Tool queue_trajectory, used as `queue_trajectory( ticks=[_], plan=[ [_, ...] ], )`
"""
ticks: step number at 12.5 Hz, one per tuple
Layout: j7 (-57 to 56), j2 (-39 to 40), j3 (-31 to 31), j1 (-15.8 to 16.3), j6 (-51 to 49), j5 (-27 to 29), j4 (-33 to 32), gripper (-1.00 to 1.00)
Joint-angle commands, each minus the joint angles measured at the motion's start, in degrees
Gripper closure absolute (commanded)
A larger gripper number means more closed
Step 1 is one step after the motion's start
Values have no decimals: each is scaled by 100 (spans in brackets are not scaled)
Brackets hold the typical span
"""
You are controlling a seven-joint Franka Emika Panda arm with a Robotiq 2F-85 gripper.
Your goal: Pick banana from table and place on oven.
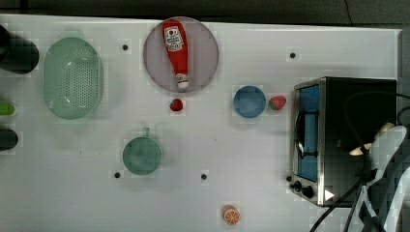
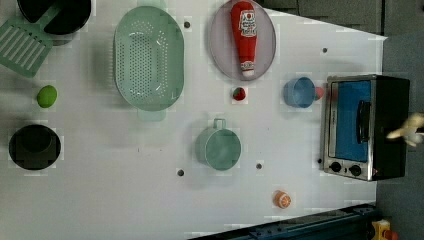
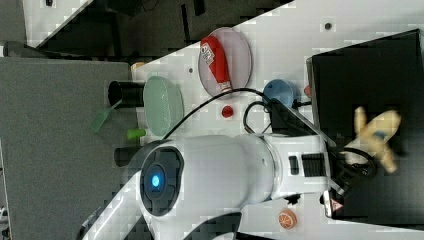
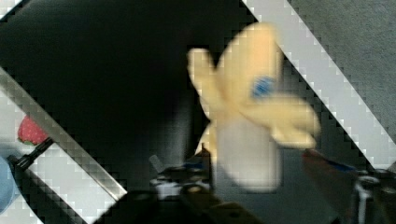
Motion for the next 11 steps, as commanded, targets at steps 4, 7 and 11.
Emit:
queue_trajectory(
  ticks=[4,7,11],
  plan=[
    [-119,-399,278,312,-339,112,246,-100],
    [589,-973,750,687,-1087,89,414,-100],
    [2578,-1752,1826,1010,-1899,-36,430,-100]
  ],
)
